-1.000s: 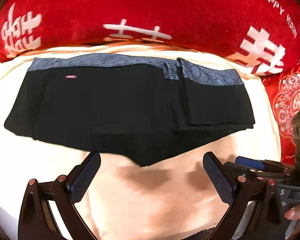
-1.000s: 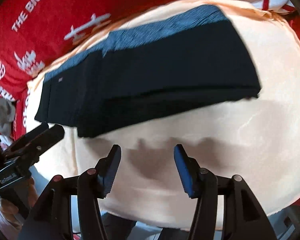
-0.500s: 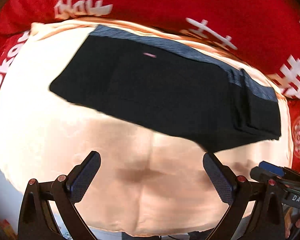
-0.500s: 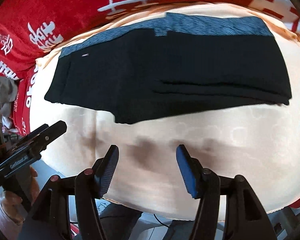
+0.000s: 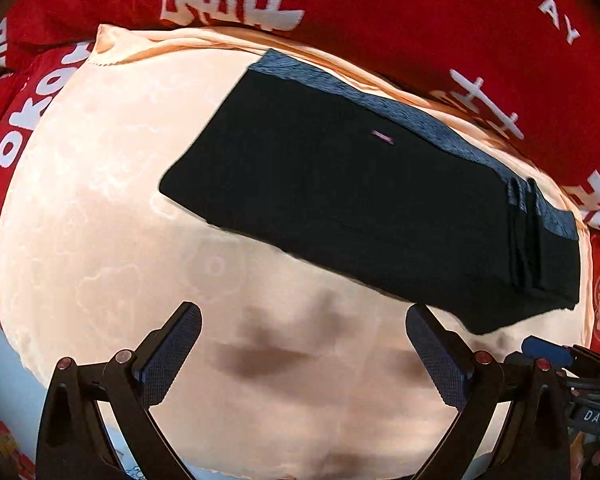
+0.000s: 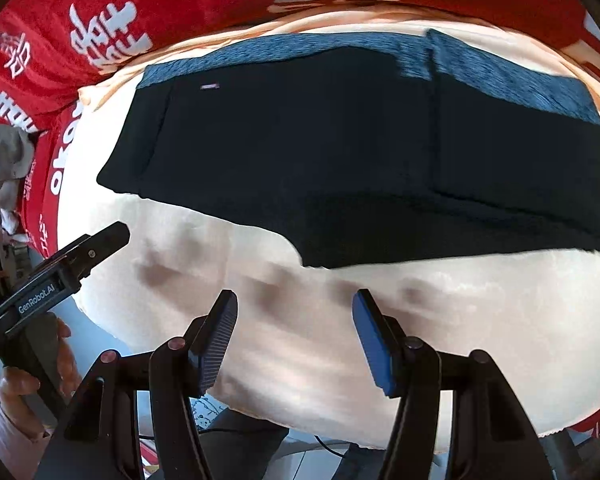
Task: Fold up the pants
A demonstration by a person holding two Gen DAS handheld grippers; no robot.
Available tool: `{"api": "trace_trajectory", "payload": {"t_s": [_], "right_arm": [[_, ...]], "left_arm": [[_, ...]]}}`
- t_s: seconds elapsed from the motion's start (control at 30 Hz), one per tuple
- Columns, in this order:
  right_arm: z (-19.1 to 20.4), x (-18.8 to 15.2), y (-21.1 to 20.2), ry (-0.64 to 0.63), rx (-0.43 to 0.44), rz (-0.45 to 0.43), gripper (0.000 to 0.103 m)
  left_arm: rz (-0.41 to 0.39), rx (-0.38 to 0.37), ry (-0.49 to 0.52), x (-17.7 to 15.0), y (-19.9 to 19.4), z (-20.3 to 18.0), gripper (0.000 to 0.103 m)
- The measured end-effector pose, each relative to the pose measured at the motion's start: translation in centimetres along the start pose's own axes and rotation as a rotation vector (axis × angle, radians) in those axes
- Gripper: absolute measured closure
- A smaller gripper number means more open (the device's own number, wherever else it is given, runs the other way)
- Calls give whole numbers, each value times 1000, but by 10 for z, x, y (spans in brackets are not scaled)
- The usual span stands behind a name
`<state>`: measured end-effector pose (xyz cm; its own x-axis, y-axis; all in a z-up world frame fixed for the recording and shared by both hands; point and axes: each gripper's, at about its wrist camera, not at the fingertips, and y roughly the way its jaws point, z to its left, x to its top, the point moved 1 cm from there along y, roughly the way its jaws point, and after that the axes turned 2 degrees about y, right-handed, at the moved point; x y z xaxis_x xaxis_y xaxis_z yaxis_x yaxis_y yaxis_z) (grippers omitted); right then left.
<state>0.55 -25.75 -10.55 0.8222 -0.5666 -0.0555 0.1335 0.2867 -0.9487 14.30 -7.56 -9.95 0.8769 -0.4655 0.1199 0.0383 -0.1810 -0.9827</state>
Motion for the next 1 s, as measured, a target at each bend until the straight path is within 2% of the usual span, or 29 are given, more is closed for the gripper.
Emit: {"api": "trace_trajectory", "payload": {"t_s": [0.27,0.53,0.8,1.0], "right_arm": [[21,12,7,-49,2,11,39],[23,20,16,-68,3,32,39],[13,24,19,-30,5,35,39],[8,26,23,-11,1,39,39]], "left_arm": [[-28,51,1,12,8,16,0],[-5,46,-85,24,19,32,0],[32,26,-103,33,30,28,0],[26,26,-106,39,33,26,0]]}}
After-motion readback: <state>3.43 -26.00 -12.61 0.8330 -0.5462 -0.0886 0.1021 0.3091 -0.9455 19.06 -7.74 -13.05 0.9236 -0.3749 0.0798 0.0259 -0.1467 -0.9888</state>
